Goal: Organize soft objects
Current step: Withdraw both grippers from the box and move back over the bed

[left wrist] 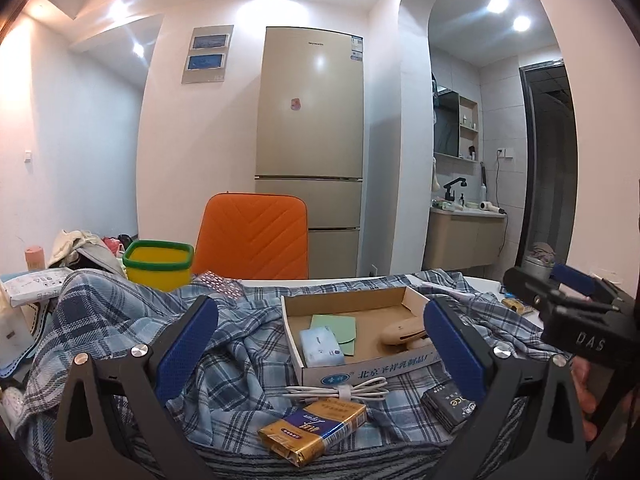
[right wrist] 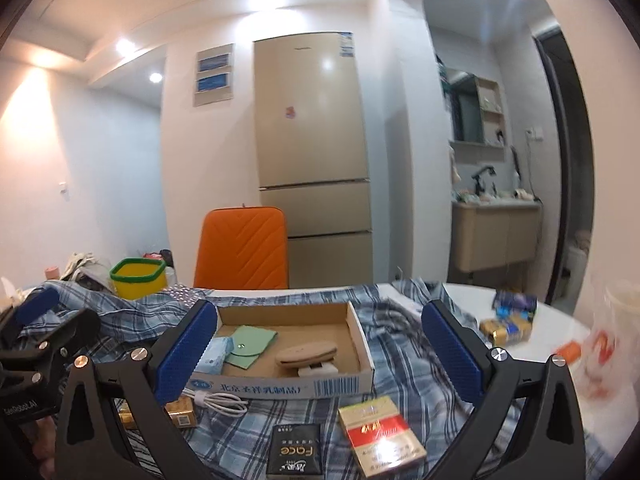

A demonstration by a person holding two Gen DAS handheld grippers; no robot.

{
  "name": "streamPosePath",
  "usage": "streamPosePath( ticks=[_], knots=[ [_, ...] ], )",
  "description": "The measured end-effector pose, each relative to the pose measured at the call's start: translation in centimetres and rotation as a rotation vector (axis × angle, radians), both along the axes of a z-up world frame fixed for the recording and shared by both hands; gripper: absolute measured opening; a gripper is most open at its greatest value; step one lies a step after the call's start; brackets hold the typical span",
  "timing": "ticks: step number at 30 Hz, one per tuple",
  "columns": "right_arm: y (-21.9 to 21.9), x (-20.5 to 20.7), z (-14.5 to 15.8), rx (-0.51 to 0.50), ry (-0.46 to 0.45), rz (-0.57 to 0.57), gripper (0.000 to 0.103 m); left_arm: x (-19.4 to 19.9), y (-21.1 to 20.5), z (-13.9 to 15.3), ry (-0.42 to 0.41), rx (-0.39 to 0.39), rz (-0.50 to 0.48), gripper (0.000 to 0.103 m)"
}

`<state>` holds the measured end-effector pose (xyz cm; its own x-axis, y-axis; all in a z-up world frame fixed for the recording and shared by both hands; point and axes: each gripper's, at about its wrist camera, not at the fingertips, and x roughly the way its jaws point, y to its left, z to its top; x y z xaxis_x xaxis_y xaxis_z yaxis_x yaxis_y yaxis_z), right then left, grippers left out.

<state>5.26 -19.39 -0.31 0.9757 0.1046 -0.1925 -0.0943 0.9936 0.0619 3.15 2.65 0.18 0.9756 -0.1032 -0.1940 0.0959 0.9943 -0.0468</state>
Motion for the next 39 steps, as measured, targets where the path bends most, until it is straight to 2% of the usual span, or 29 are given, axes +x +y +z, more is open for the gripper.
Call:
streamPosePath(
  ticks=[5, 9, 16, 21, 29, 34, 37, 39],
  knots=[
    [0.8, 0.3, -0.7, -0.036, 0.028, 0.023, 0.103, -0.1, -0.5, -0.9, 0.014, 0.019, -0.017, 0.102],
    [1.2, 0.2, -1.1, -0.054, 0.046, 0.051, 0.103, -0.7, -1.2, -0.8, -0.010, 0.053, -0.011, 0.103],
    [2.1, -0.1, -1.3, -0.087, 0.035, 0.053, 0.103, -0.9, 0.0, -0.6, -0.016, 0.001, 0.014, 0.103],
    [2.2, 0.2, -1.4, -0.099, 0.055, 0.048, 0.103, -0.5, -0.1, -0.7, 0.001, 0.007, 0.012, 0.103],
    [1.9, 1.6, -2.0, -0.078, 0.135, 0.075, 0.103, -0.3, 0.0, -0.8, 0.012, 0.004, 0.019, 0.103],
    [2.2, 1.6, -2.1, -0.099, 0.150, 0.058, 0.103, -0.4, -0.1, -0.8, 0.004, 0.009, 0.024, 0.103],
    [2.5, 1.9, -2.5, -0.115, 0.190, 0.069, 0.103, -0.3, 0.0, -0.8, 0.013, 0.008, 0.028, 0.103],
    [2.6, 2.3, -2.8, -0.127, 0.227, 0.070, 0.098, -0.2, 0.0, -0.8, 0.021, 0.007, 0.028, 0.103]
  ],
)
